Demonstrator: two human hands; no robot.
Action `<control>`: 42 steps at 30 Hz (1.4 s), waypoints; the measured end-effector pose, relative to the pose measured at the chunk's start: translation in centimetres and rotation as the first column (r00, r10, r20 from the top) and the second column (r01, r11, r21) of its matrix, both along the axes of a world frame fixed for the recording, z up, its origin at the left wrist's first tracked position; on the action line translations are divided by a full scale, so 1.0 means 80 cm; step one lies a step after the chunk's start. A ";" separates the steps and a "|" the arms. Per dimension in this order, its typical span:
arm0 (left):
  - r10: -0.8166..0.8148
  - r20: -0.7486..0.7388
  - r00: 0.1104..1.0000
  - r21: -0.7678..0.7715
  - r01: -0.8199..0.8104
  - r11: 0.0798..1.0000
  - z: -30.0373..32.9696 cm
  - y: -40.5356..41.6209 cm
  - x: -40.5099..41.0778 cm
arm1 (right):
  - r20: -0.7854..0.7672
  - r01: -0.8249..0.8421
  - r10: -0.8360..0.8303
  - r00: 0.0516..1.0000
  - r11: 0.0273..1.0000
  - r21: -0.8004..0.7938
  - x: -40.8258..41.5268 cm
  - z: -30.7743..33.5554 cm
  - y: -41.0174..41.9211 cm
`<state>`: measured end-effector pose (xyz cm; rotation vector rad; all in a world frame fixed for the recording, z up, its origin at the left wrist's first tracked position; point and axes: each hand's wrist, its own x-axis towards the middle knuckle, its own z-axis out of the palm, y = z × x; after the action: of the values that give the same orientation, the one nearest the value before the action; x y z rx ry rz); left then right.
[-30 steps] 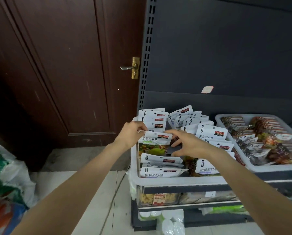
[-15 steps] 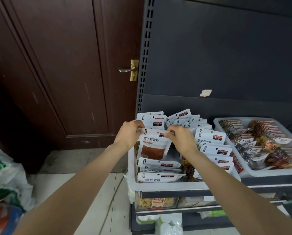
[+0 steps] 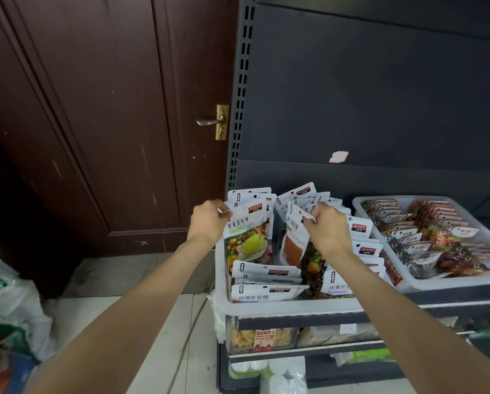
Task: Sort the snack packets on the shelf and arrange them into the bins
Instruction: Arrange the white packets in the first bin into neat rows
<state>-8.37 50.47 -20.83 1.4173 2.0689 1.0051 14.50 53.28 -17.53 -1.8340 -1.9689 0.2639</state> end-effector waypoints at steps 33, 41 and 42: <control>-0.242 -0.084 0.967 0.121 0.251 0.960 -0.009 0.005 0.013 | 0.207 -0.306 0.305 0.930 0.952 -0.026 -0.044 -0.027 0.030; -0.597 0.208 0.775 -0.209 0.631 0.747 0.014 -0.047 0.017 | 0.239 -0.402 0.414 0.878 0.910 -0.100 -0.038 -0.017 0.021; -0.605 0.165 0.779 -0.212 0.627 0.749 0.013 -0.049 0.016 | 0.225 -0.409 0.424 0.877 0.906 -0.114 -0.038 -0.016 0.017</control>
<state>-7.05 46.56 -19.83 1.7065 1.4193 0.4835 11.42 54.61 -18.79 -1.5149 -2.5535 0.2383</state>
